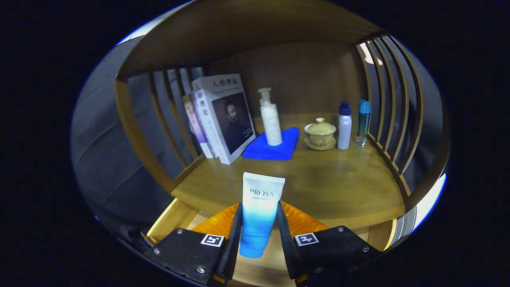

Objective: Pull open the drawer, take out the items inside it, and place them on the countertop above the cabinet.

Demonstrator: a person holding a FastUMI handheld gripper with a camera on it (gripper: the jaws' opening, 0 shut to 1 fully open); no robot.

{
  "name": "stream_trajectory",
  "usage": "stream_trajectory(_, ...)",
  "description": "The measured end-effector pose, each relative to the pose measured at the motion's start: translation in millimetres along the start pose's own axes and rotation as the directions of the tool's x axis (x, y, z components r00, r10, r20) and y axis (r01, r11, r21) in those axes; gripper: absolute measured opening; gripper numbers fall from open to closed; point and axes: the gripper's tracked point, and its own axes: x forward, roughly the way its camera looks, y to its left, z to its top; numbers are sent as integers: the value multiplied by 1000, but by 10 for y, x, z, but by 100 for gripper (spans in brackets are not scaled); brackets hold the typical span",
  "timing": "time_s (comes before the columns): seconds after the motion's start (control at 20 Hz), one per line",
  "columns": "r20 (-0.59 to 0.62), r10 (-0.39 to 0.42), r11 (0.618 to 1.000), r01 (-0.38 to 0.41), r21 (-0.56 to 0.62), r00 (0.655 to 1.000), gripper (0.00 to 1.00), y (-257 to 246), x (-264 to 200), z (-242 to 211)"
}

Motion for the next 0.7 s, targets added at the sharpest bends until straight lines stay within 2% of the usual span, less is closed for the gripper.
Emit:
stream_trajectory(0.3, 33, -124, 992, 124, -9, 992, 50, -320, 391, 167)
stream_trajectory(0.6, 38, -203, 979, 203, -2, 978, 57, -473, 533, 102)
stream_trajectory(0.7, 69, -222, 974, 224, -23, 973, 75, -488, 469, 141)
